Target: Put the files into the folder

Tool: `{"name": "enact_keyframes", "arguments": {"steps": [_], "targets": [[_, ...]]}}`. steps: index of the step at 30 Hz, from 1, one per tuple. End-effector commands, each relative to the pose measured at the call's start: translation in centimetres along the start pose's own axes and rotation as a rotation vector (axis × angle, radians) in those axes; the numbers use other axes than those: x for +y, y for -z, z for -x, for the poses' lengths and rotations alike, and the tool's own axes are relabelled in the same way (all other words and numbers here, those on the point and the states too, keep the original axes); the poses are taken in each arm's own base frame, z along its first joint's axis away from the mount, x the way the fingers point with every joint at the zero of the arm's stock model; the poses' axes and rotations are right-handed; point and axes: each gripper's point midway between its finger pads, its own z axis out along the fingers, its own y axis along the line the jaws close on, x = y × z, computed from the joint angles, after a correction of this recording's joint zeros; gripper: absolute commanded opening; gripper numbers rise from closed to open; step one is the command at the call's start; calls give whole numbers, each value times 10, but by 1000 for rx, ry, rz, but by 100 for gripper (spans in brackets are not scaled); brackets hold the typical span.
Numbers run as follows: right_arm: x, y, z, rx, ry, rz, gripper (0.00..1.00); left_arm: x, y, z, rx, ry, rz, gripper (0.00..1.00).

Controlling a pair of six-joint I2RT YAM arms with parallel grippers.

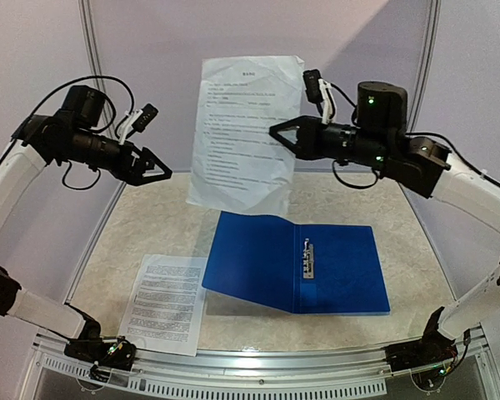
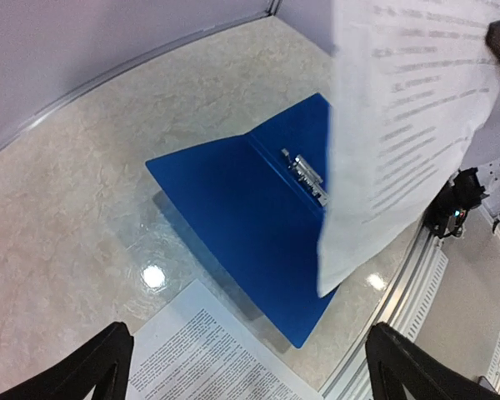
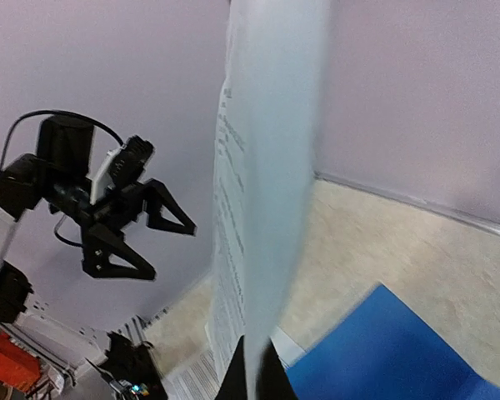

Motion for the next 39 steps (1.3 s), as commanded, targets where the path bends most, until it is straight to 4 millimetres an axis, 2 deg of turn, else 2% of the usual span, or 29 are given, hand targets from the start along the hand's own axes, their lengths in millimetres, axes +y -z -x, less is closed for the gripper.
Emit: {"name": "enact_keyframes", "arguments": {"steps": [1,4,7,10,15,21,27,31,35,36,39], "targets": [[-103,73,-95,450,-162,-355,0,32,-43,-15,63,86,39,100],[-141,119,-120,573,-282,-458,0,44,-79,-35,136,170,8,100],[-156,147,-143,674,-369,-456,0,47,-115,-58,221,256,-56,100],[-174,166,-165,769,-405,-495,0,47,-148,-80,298,322,-109,100],[-192,176,-191,871,-463,-497,0,47,-189,-111,408,404,-166,100],[-218,178,-209,916,-506,-518,0,47,-220,-132,464,492,-215,96],[-254,183,-227,932,-567,-554,0,41,-237,-145,506,595,-268,75],[-277,186,-239,939,-601,-577,0,37,-237,-148,500,630,-283,48],[-294,185,-257,963,-625,-588,0,34,-233,-147,484,646,-286,16],[-298,185,-261,970,-628,-596,0,33,-232,-149,483,655,-285,11],[-311,184,-273,976,-646,-620,0,31,-230,-152,472,671,-288,9]]}}
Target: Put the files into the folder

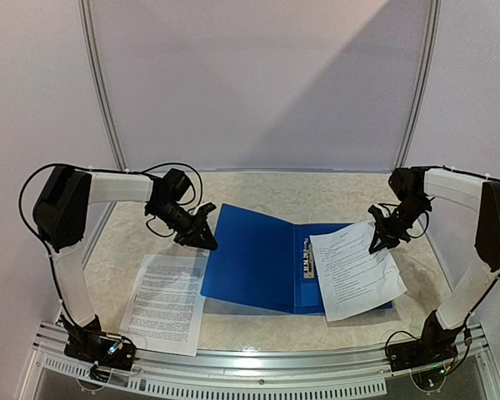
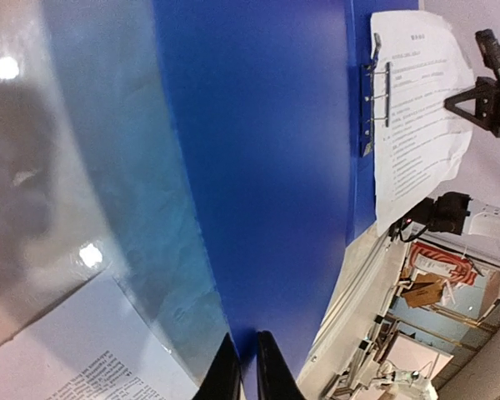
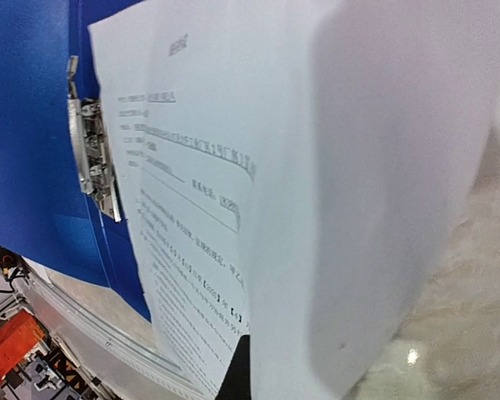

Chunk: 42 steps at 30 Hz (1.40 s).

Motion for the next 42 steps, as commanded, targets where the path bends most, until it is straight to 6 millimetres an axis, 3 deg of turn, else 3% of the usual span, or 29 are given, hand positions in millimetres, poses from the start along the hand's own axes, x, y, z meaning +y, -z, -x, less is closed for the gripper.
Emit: {"name": "enact_keyframes", "arguments": {"steps": [1,7,18,25,37,42], "targets": [[-15,-18,13,-21,-8,-16,0,-17,3,-4,-33,-13,-41,9],[-18,-27,25,-53,-25,0,0,-15,1,-6,-31,-9,-45,0],[-33,-24,45,-136,-71,-14,0,-13,1,-7,-26,-13,-33,0],[-22,-39,46,-111,-70,91,0,-14,1,-7,-27,-20,-34,0],[-49,-68,38,-54,-103,9,0,-15,3,-6,-31,-27,-29,0],[-41,-71,41,-70,-122,65,0,-16,2,-6,-31,-33,-31,0]]}}
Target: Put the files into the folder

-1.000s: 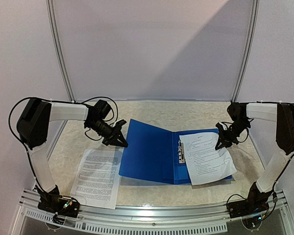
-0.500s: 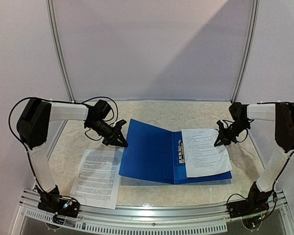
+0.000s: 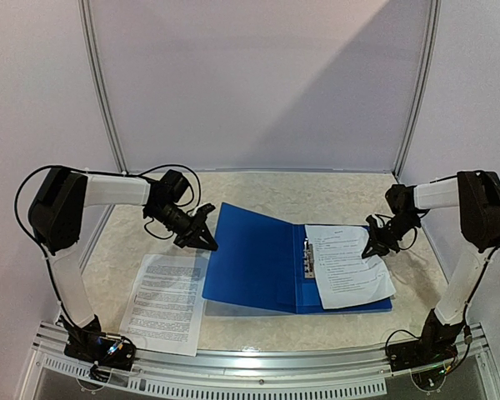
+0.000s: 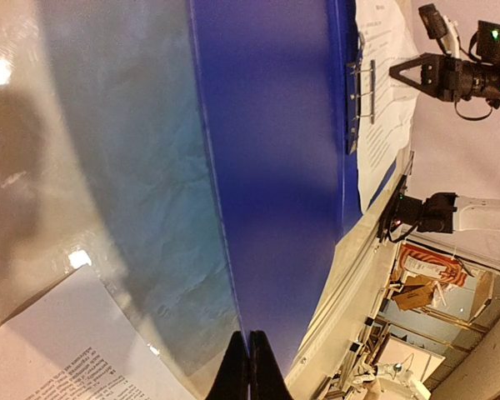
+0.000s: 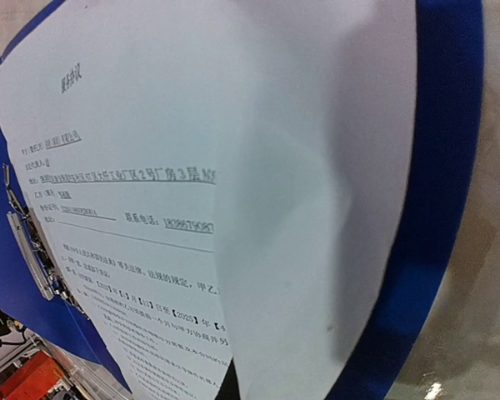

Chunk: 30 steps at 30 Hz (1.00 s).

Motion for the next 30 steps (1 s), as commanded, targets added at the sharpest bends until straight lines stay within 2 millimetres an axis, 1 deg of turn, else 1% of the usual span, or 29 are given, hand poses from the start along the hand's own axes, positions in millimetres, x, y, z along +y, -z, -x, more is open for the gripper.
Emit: {"name": "enact_keyframes", "arguments": {"steps": [1,4,6,8,12,19,25,27,30], "targets": [[-1,-9,-1,-3,-42,27,0,-10,1,0,-13,-49,7,0],[5,-8,0,-19,-57,62,0,-10,2,0,-13,-47,7,0],[8,-3,2,-38,-65,69,0,-10,2,0,-13,-49,7,0],[14,3,6,-67,-64,88,0,-11,2,1,-14,-51,5,0],[21,8,6,-84,-64,90,0,-12,3,1,-15,-53,5,0],[31,4,1,-73,-52,97,0,-13,3,1,-15,-54,3,0],[24,7,-5,-52,-35,43,0,-14,4,2,-18,-62,6,0],[26,10,-7,-58,-32,45,0,-15,5,2,-20,-64,5,0],[22,15,-9,-67,-29,18,0,-14,5,2,-20,-62,5,0]]}}
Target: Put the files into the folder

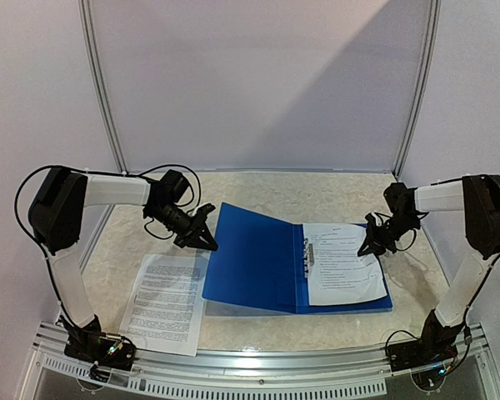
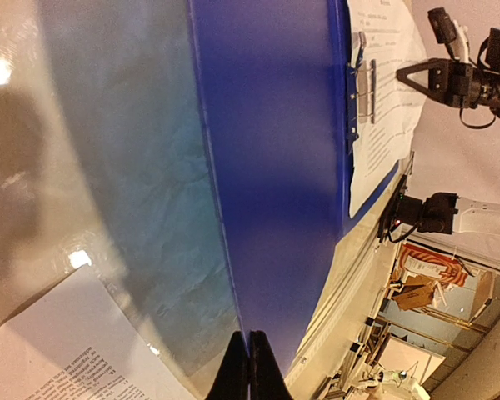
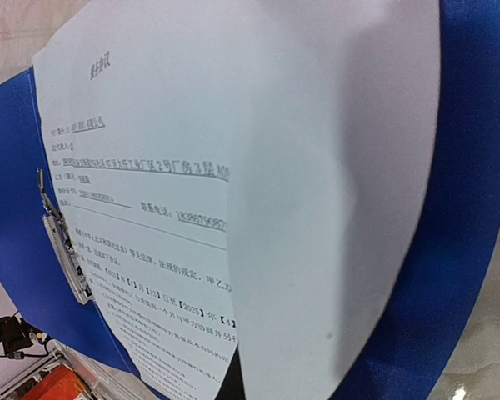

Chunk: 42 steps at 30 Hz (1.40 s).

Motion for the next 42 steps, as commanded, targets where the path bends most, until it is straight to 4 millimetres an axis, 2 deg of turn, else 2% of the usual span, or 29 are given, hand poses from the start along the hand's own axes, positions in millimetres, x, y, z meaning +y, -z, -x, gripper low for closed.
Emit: {"name": "enact_keyframes", "arguments": {"steps": [1,7,22,31,33,36,42], "targets": [[0,13,-5,-22,31,-40,0,-14,5,2,-21,-62,4,0],[4,13,-3,-36,18,-16,0,-15,5,3,-20,-62,3,0],[-2,14,-16,-8,29,-38,0,-16,5,3,-19,-64,3,0],[1,15,-11,-23,27,-25,1,-16,6,4,-18,-64,0,0],[0,14,-12,-19,27,-30,10,-16,6,4,-19,-65,2,0],[-1,13,-12,-15,26,-34,28,-17,6,4,-20,-67,1,0],[-3,17,-10,-25,29,-57,56,-18,6,4,-20,-68,-1,0]]}}
